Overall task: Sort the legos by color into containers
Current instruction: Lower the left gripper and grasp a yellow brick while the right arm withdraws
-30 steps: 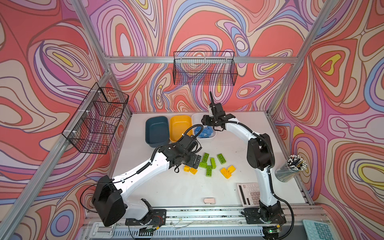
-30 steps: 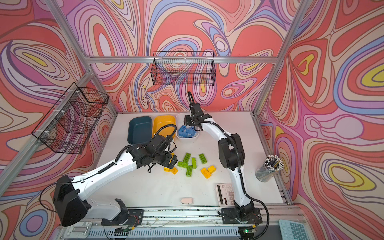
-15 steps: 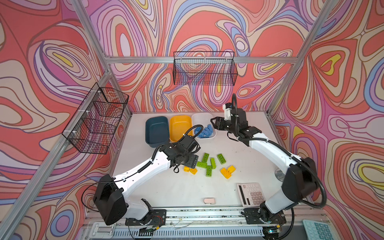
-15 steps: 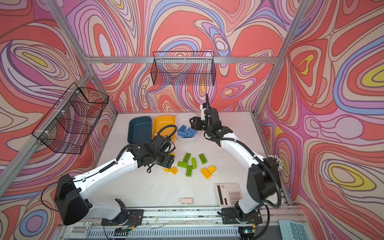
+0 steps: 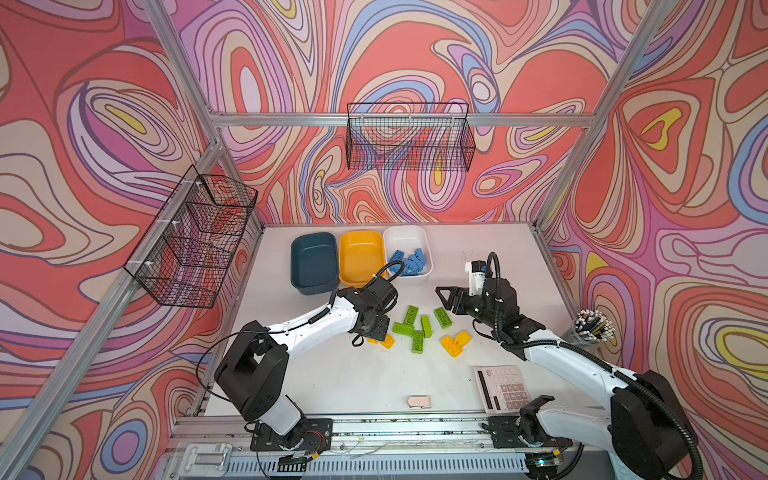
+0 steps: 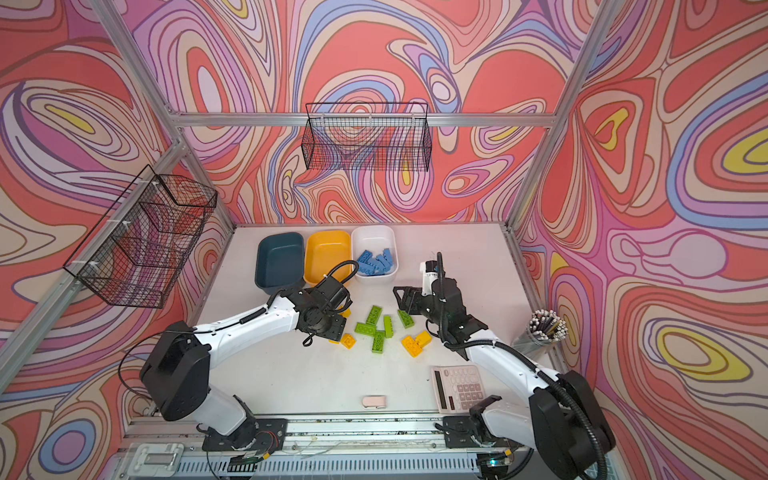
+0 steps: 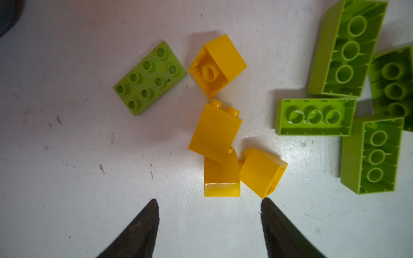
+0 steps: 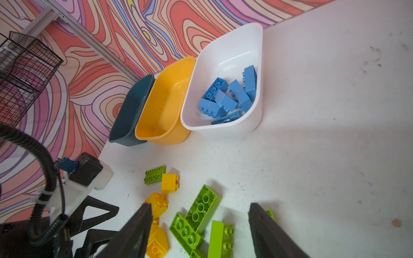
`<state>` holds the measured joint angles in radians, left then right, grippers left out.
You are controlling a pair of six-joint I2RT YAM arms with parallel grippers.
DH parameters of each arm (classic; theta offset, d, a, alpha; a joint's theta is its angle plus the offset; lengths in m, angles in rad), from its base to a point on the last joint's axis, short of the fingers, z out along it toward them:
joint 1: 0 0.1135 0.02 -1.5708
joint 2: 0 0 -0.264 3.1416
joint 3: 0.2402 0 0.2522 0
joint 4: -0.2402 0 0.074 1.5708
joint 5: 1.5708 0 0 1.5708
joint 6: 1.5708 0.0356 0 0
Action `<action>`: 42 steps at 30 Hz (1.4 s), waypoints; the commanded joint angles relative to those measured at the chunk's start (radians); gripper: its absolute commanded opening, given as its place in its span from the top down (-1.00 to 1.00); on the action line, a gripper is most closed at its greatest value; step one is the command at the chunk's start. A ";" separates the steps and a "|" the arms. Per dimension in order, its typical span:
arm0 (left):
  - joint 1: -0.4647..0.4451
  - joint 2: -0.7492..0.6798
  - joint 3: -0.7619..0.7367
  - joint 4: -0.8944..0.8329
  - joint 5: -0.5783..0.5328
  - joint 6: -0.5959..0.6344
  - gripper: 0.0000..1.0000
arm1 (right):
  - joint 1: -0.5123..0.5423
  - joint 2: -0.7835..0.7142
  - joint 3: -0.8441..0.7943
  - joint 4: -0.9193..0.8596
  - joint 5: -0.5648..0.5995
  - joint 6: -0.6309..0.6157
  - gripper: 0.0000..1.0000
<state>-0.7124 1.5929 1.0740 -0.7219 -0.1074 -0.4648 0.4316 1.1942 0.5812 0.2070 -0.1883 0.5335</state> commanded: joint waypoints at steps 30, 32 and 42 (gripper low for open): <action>0.047 0.146 -0.055 0.113 0.105 -0.040 0.19 | 0.003 0.042 -0.055 0.077 0.038 -0.032 -0.45; 0.047 0.144 -0.054 0.113 0.104 -0.041 0.23 | 0.004 0.038 -0.058 0.075 0.042 -0.033 -0.45; 0.047 0.083 -0.027 0.063 0.102 -0.049 0.28 | 0.004 0.039 -0.059 0.079 0.034 -0.030 -0.45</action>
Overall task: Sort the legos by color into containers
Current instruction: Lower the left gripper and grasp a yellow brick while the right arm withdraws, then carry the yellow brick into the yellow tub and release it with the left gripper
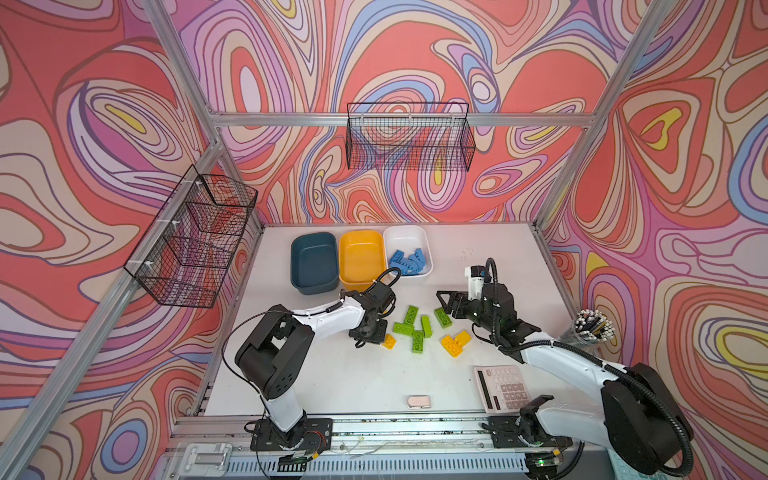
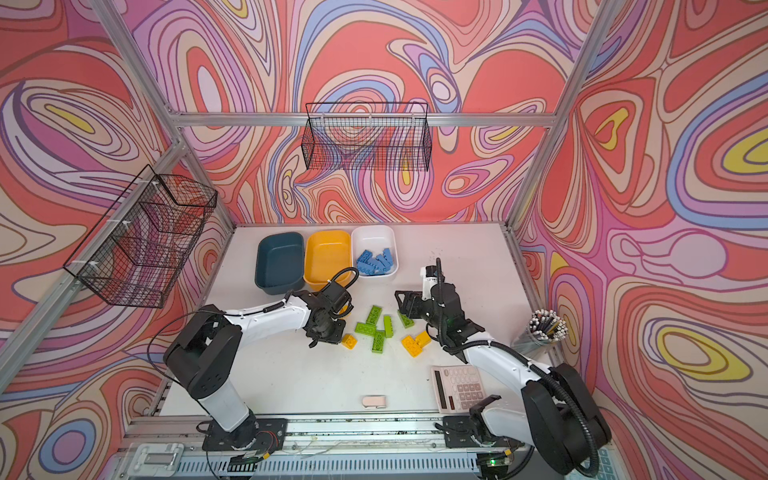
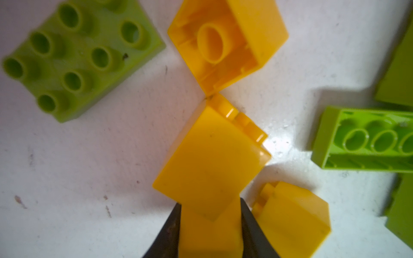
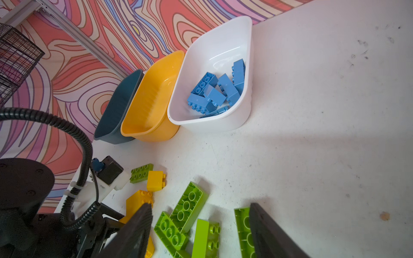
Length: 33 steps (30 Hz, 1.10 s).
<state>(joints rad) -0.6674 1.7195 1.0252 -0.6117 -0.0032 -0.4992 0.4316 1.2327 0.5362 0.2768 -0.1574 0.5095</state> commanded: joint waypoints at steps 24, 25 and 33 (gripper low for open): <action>0.331 0.142 0.707 -0.252 0.071 0.166 0.27 | 0.005 0.071 -0.026 0.070 -0.053 0.020 -0.45; 0.341 0.167 0.726 -0.239 0.077 0.161 0.27 | 0.004 0.075 -0.025 0.071 -0.052 0.020 -0.45; 0.399 0.421 0.986 -0.268 0.101 0.152 0.26 | 0.004 0.090 -0.021 0.065 -0.043 0.011 -0.45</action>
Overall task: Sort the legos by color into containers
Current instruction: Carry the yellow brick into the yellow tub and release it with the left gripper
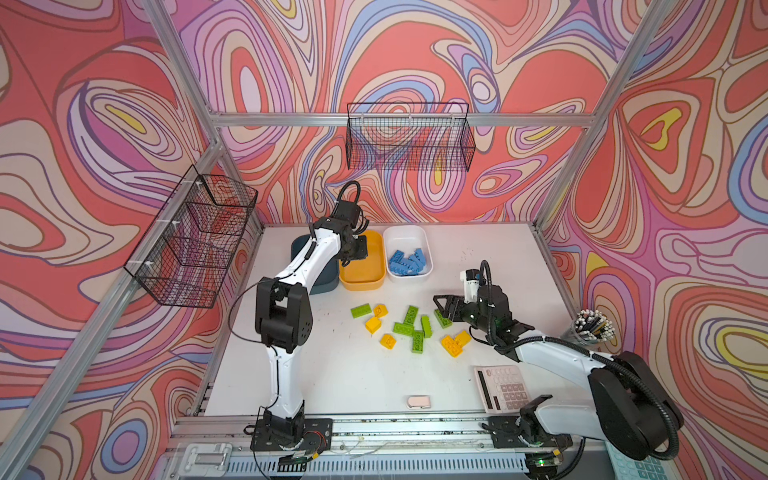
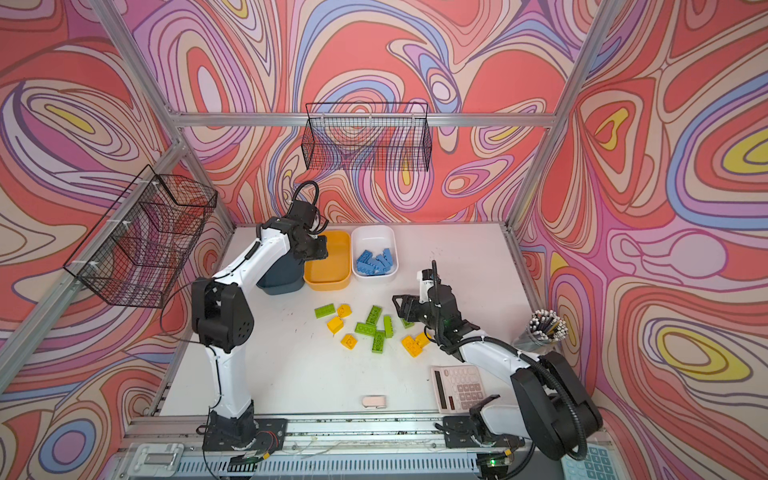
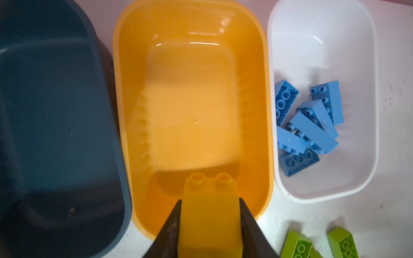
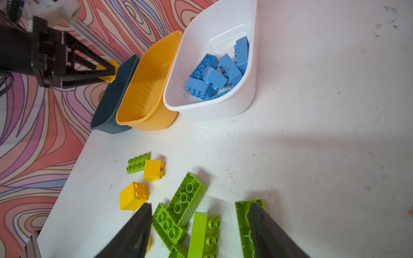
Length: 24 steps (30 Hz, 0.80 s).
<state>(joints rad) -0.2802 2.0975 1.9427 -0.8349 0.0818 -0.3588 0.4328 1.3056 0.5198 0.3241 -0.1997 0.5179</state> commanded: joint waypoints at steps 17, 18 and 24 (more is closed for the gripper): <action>0.029 0.024 0.143 -0.083 0.017 0.007 -0.46 | 0.020 0.030 0.049 -0.066 0.013 -0.036 -0.45; 0.029 -0.005 0.130 -0.079 0.022 0.007 -0.51 | 0.025 0.031 0.064 -0.088 0.007 -0.041 -0.46; 0.029 -0.255 -0.030 -0.027 0.032 0.014 -0.66 | 0.084 0.085 0.203 -0.234 -0.014 -0.087 -0.46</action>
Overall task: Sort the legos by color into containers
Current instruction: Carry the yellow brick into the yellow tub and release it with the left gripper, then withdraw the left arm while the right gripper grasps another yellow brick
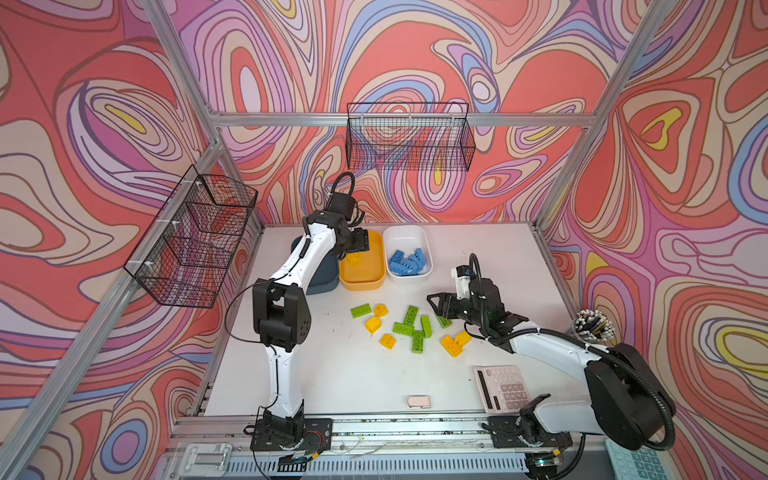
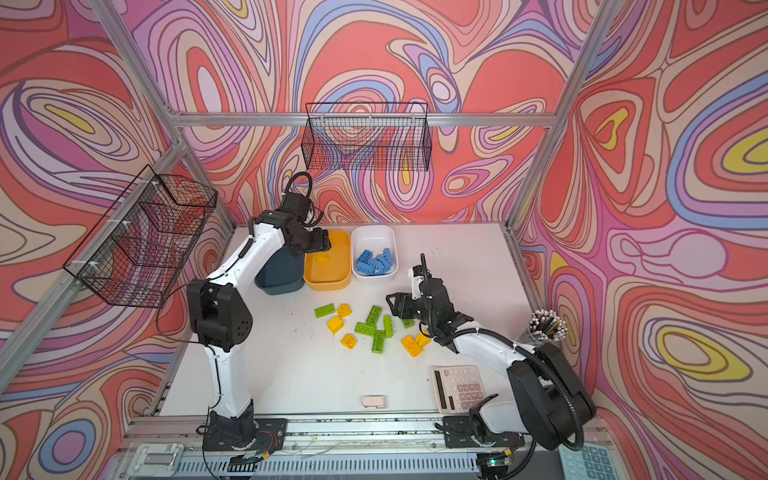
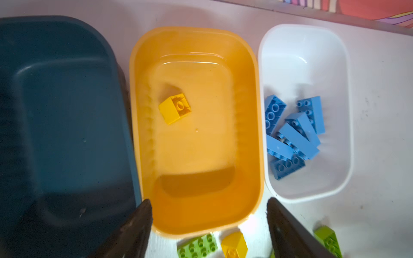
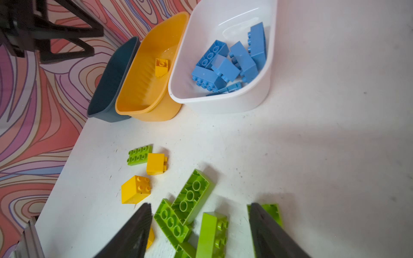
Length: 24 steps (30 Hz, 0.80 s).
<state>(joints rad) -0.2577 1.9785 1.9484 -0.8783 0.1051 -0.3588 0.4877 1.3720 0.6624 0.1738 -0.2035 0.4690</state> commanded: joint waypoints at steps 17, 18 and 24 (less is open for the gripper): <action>0.006 -0.909 -0.740 0.288 -0.098 -0.067 -1.00 | 0.362 0.295 0.369 -0.382 0.065 -0.145 -0.31; 0.007 -0.940 -0.776 0.304 -0.095 -0.071 -1.00 | 0.374 0.307 0.375 -0.387 0.071 -0.150 -0.30; 0.006 -1.039 -0.923 0.349 -0.101 -0.071 -1.00 | 0.405 0.379 0.397 -0.407 0.022 -0.161 -0.34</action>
<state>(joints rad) -0.2550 0.9539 1.0523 -0.5850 0.0238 -0.4202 0.8909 1.7340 1.0328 -0.2020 -0.1738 0.3286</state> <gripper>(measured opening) 0.999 0.669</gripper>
